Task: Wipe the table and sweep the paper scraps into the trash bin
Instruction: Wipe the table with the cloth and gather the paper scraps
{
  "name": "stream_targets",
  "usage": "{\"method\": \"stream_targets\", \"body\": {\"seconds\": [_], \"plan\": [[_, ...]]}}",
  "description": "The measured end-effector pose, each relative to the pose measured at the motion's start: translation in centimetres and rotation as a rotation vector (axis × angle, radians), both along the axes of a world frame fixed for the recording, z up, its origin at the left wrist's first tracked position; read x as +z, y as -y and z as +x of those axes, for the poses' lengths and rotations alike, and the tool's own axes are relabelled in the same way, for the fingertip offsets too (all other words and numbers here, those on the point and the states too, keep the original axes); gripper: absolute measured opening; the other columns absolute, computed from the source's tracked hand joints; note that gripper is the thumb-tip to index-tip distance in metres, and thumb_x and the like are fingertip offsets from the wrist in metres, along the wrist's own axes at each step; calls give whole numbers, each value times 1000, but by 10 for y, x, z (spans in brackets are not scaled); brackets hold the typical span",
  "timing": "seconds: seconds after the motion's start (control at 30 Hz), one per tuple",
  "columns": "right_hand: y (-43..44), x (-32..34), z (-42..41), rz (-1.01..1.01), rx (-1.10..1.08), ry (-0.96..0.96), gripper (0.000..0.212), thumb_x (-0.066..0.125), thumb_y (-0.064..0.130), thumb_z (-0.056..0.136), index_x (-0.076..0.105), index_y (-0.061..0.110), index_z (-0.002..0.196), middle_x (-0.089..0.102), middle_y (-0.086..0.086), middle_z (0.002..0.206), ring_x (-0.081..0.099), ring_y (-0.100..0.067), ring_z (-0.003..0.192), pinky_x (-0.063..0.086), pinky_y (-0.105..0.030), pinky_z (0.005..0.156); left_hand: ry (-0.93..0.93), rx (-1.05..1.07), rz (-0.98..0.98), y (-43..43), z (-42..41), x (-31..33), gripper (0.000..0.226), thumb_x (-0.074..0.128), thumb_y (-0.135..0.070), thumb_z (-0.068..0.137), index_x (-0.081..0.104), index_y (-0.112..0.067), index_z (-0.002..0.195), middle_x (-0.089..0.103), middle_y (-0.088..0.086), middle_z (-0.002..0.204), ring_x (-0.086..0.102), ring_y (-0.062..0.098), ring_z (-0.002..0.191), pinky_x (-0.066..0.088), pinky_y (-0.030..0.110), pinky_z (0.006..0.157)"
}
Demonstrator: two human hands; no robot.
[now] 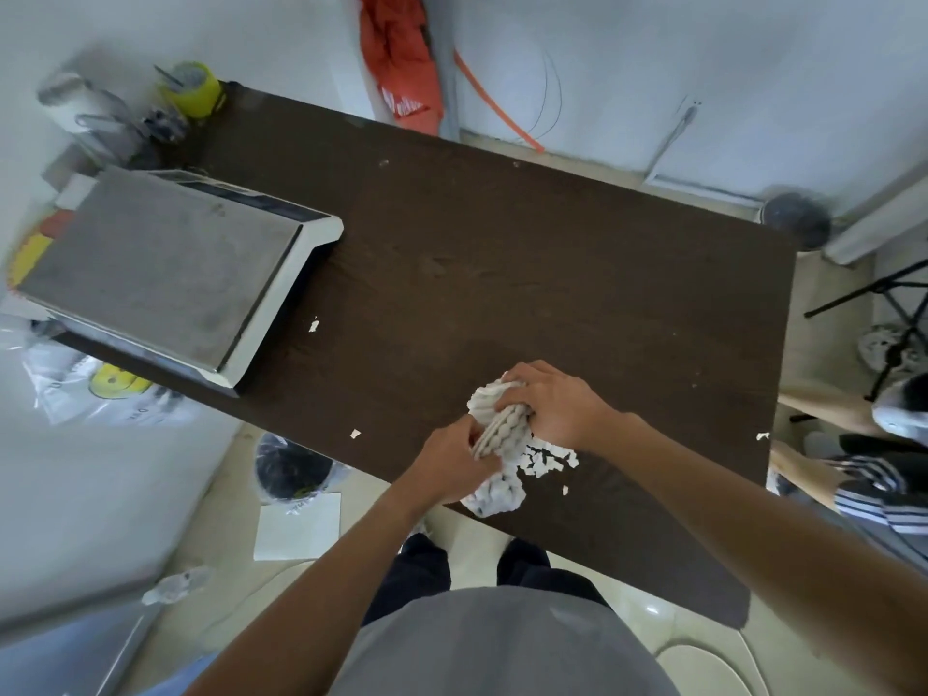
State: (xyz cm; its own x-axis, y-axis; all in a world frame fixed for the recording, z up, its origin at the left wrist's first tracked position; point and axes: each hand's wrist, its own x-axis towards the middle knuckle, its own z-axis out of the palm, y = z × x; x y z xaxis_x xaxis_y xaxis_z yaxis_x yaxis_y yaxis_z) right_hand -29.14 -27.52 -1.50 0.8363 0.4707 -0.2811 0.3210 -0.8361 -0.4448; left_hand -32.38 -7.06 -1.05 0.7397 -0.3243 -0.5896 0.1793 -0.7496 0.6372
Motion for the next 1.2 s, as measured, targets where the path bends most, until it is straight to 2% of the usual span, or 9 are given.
{"method": "stream_targets", "body": {"seconds": [0.3, 0.43, 0.6, 0.67, 0.73, 0.83, 0.93, 1.07, 1.2], "plan": [[33, 0, -17, -2, -72, 3, 40, 57, 15, 83, 66, 34, 117, 51, 9, 130, 43, -14, 122, 54, -39, 82, 38, -34, 29, 31, -7, 3, 18, 67, -29, 88, 54, -20, 98, 62, -11, 86, 61, 4, 75, 44, 16, 61], [18, 10, -14, 37, -94, 50, 42, 60, 13, 83, 66, 33, 118, 53, 8, 126, 45, -15, 118, 54, -38, 80, 159, -49, 89, 15, -3, 13, 24, 65, -31, 88, 53, -16, 102, 64, -4, 90, 66, 17, 81, 55, 32, 70], [-42, 27, 4, 47, -106, 51, 43, 59, 14, 87, 61, 36, 125, 49, 9, 130, 40, -13, 125, 50, -36, 88, 236, 17, 141, -47, 11, 29, 25, 61, -33, 93, 55, -17, 111, 66, -1, 97, 65, 18, 89, 57, 36, 79], [-79, 34, 16, 52, -86, 56, 42, 58, 14, 89, 61, 35, 125, 48, 8, 130, 40, -13, 125, 50, -37, 90, 255, 65, 160, -82, 19, 32, 26, 60, -34, 95, 55, -19, 115, 65, -1, 101, 63, 18, 92, 53, 31, 75], [-120, 38, 28, 56, -64, 65, 41, 57, 13, 89, 62, 34, 124, 48, 6, 130, 40, -15, 124, 49, -35, 89, 246, 120, 187, -117, 23, 33, 30, 60, -37, 95, 54, -20, 120, 65, 0, 105, 63, 18, 96, 48, 25, 74], [-178, 43, 48, 29, -3, 95, 42, 56, 10, 87, 63, 30, 124, 49, 2, 129, 41, -19, 121, 42, -30, 86, 252, 229, 209, -166, 27, 28, 35, 62, -37, 95, 55, -16, 121, 66, 2, 105, 65, 22, 101, 49, 28, 81], [-229, 43, 61, -11, 54, 102, 44, 56, 11, 86, 63, 29, 125, 50, 0, 126, 43, -21, 119, 46, -35, 88, 243, 352, 198, -205, 27, 20, 33, 62, -33, 95, 55, -12, 119, 67, 4, 104, 66, 25, 101, 48, 28, 78], [-264, 32, 64, -117, 96, 42, 45, 53, 10, 88, 62, 30, 127, 50, -1, 124, 43, -23, 117, 47, -39, 89, 228, 284, 222, -230, 27, 10, 33, 56, -29, 101, 53, -7, 126, 65, 6, 111, 65, 27, 107, 41, 14, 77], [-257, 24, 59, -158, 57, 9, 43, 51, 8, 89, 63, 28, 126, 50, -3, 125, 44, -24, 118, 45, -38, 89, 196, 260, 207, -224, 26, 0, 32, 52, -31, 102, 52, -8, 124, 66, 9, 115, 64, 26, 106, 44, 29, 82]]}}
